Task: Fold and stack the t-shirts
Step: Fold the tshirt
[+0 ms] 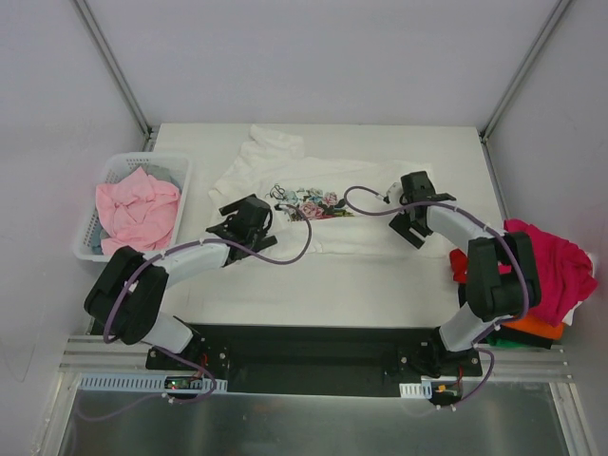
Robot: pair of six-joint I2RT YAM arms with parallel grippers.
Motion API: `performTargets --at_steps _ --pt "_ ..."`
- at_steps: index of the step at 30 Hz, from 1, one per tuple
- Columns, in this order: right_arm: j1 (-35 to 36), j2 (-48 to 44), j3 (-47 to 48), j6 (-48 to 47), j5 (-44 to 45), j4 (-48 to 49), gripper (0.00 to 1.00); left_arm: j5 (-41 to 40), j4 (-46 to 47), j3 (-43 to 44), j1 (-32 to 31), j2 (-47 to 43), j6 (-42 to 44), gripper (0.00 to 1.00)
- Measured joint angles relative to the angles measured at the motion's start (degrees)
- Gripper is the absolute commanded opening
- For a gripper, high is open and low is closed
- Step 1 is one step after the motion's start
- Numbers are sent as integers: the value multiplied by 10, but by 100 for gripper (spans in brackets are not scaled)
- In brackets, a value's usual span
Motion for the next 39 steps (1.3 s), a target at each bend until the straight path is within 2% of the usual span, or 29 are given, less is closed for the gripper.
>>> performTargets --at_steps 7,14,26,39 --pt "0 83 18 -8 1 48 97 0 18 10 0 53 4 99" --pt "3 87 2 -31 18 107 96 -5 30 10 1 75 13 99" --pt "12 45 -75 -46 39 205 97 -30 69 -15 0 72 16 99" --pt "21 -12 -133 -36 40 196 97 -36 79 -76 -19 17 5 99"
